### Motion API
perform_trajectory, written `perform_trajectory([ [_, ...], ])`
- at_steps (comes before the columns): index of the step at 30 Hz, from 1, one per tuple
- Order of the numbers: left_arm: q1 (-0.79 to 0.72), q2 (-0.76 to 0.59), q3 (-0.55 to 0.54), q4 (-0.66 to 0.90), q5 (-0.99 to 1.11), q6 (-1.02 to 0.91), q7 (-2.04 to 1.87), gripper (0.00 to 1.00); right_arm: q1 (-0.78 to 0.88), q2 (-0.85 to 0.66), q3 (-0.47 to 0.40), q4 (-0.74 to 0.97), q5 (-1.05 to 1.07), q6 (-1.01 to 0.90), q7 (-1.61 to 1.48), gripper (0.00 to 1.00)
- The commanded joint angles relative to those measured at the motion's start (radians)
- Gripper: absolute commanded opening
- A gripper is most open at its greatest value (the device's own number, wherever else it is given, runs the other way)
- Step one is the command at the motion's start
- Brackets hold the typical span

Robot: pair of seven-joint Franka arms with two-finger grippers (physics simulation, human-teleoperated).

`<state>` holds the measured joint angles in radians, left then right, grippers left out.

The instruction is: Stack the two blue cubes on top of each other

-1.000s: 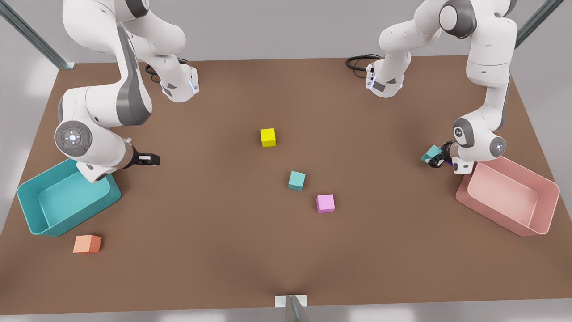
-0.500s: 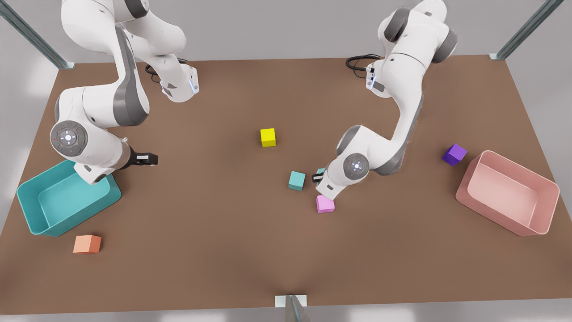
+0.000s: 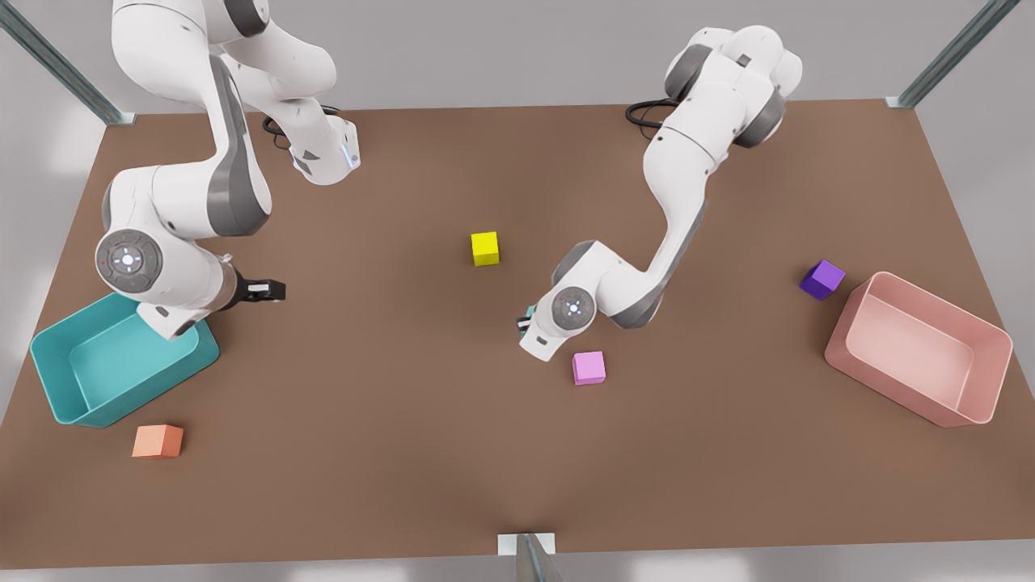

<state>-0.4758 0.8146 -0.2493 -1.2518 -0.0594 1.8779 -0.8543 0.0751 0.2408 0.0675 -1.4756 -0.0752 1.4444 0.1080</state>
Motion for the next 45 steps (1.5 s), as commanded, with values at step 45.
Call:
perform_trajectory([
  [45,0.381,-0.334,0.063,0.096,0.188,-0.542,0.826,1.00,-0.046,-0.054,-0.001,0.001,0.034,0.008,-0.082,1.00],
])
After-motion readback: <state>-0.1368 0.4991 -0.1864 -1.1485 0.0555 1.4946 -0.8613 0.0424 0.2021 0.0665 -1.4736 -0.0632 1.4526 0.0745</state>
